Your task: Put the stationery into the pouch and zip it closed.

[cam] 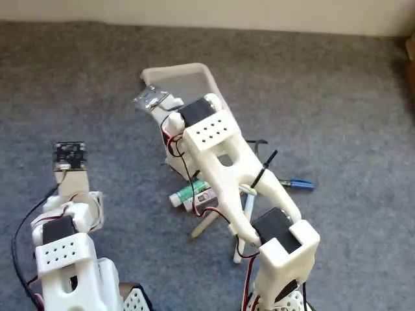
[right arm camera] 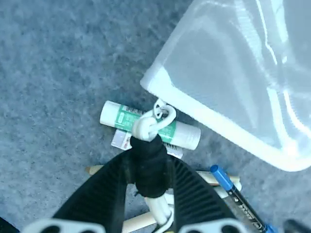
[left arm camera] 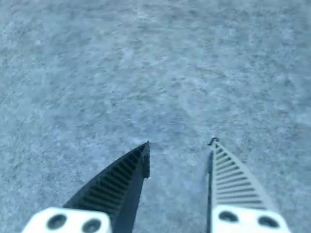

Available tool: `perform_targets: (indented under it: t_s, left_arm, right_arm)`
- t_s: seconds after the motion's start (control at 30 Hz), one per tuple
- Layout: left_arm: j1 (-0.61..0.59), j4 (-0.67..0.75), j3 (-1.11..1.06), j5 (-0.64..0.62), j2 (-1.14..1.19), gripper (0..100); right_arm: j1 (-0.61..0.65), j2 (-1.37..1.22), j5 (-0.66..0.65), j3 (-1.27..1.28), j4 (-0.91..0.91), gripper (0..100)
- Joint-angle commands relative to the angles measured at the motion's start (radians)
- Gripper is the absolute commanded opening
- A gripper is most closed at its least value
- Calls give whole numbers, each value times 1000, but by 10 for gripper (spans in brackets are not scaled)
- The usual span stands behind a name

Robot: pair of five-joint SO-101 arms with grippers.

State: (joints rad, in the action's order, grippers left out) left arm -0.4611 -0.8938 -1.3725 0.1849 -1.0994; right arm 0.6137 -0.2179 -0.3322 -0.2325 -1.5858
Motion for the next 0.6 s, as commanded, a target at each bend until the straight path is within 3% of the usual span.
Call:
perform_targets:
  t_s: [0.0,0.13,0.27,0.37,0.57]
  left_arm:
    - [84,-58,58,-8,-13,221]
    - [96,-121,143,-11,-13,249]
    - [223,-183,197,-118,-13,299]
    - [314,-187,223,-164,-13,302]
    - [363,-183,260,-180,-13,302]
  right_arm:
    - [-39,82,29,-61,-13,6]
    - [-51,82,29,-59,-8,6]
    - [-51,84,29,-61,5,6]
    - [-50,85,29,-65,4,6]
    - [-48,140,29,-54,16,6]
